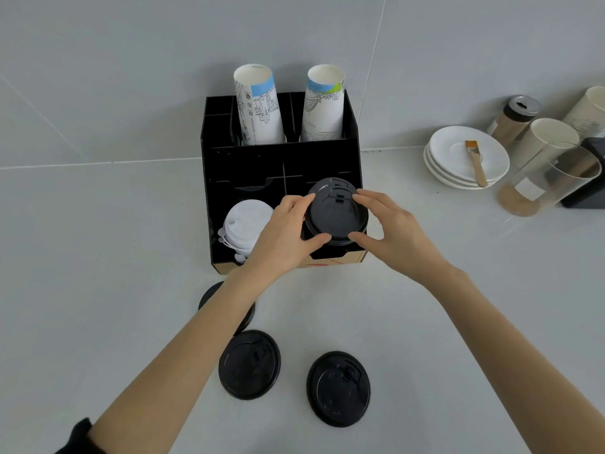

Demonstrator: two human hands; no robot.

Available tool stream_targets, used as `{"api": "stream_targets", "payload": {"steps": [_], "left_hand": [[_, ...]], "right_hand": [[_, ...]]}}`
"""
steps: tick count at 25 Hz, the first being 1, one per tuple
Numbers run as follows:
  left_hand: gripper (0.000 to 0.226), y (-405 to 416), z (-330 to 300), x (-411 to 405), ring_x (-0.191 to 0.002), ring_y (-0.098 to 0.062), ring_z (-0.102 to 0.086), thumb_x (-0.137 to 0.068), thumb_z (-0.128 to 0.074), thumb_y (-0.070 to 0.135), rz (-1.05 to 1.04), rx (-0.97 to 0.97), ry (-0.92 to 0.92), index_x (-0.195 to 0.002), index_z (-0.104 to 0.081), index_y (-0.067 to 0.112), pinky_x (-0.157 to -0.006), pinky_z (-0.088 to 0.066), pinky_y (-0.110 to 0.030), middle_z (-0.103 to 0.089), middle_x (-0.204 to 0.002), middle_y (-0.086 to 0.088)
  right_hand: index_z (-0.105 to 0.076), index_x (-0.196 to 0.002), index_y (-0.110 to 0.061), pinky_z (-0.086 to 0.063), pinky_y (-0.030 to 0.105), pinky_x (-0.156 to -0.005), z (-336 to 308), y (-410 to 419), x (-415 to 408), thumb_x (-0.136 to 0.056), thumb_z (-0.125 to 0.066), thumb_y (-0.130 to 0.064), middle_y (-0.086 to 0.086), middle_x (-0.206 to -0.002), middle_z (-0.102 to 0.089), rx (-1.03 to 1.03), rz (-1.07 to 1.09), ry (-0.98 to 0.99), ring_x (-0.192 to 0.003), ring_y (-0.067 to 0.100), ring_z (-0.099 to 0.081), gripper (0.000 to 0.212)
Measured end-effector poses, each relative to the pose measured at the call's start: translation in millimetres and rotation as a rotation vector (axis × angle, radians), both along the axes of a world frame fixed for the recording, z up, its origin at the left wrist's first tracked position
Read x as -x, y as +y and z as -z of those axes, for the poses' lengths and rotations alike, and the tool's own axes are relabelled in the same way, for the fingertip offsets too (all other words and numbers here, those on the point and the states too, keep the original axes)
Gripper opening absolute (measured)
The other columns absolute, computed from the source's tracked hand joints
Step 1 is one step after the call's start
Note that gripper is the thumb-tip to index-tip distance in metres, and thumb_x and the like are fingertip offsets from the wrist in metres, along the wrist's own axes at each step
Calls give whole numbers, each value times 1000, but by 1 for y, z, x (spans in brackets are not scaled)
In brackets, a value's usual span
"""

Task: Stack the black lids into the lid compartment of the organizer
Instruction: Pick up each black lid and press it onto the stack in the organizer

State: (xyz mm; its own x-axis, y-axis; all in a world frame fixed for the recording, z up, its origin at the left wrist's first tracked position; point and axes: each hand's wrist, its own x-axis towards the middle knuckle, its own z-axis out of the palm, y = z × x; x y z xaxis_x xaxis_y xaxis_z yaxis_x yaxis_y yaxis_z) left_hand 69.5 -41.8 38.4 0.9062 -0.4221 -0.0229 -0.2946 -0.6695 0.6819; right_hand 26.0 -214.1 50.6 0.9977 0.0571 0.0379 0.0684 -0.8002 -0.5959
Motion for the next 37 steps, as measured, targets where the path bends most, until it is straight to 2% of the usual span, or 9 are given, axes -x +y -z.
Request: {"api": "stream_targets", "payload": {"steps": [6,8,14,19,23,28,32,37], "left_hand": [[66,-6,6,-24,-117,-21,-47,-81,-63,28,-35,15,19,-137,-29,14,-90,-36,-25,-40,-137,-8],[66,-9,9,-28,-117,-22,-47,-82,-62,28,-43,9,22,-137,-29,13,-90,-34,-23,-39,-138,-8],[66,-12,17,-38,-120,-25,-44,-83,-61,27,-22,-15,50,-137,-28,13,-99,-39,-32,-38,-139,-9],[66,-12,20,-42,-125,-26,-41,-85,-59,26,3,-43,47,-139,-24,13,-105,-34,-34,-36,-144,-8],[64,-9,24,-48,-127,-27,-39,-87,-55,29,40,-91,78,-140,-23,14,-107,-30,-37,-35,-146,-8],[65,-9,24,-47,-128,-31,-37,-86,-56,28,43,-87,95,-140,-23,13,-107,-34,-43,-33,-147,-9],[66,-8,19,-40,-129,-30,-36,-86,-57,26,30,-67,82,-140,-22,11,-108,-32,-40,-29,-148,-9],[62,3,10,-24,-129,-28,-37,-86,-57,25,15,-41,63,-138,-26,12,-107,-35,-41,-34,-145,-10]], "right_hand": [[-36,-133,-12,-17,10,-97,3,-3,-29,-85,-58,-18,4,-147,-33,25,5,41,-134,19,-33,53],[-35,-134,-12,-19,14,-102,6,-4,-34,-86,-56,-19,4,-148,-32,31,1,65,-134,19,-32,53],[-33,-135,-8,-24,28,-110,12,-3,-39,-86,-56,-17,7,-148,-31,64,24,100,-135,22,-30,54],[-30,-135,-6,-24,35,-112,15,2,-40,-87,-54,-18,10,-148,-30,100,45,113,-136,25,-27,55],[-29,-136,-6,-25,36,-111,16,7,-41,-88,-52,-21,10,-148,-29,112,60,130,-136,26,-25,55],[-27,-136,-8,-28,38,-110,19,9,-39,-89,-51,-22,10,-149,-27,111,80,122,-137,25,-24,55],[-25,-138,-12,-28,37,-111,19,9,-33,-88,-52,-21,8,-151,-23,66,82,108,-138,24,-24,57],[-26,-137,-15,-28,37,-110,13,10,-16,-88,-52,-23,7,-151,-23,28,102,86,-137,24,-25,56]]}}
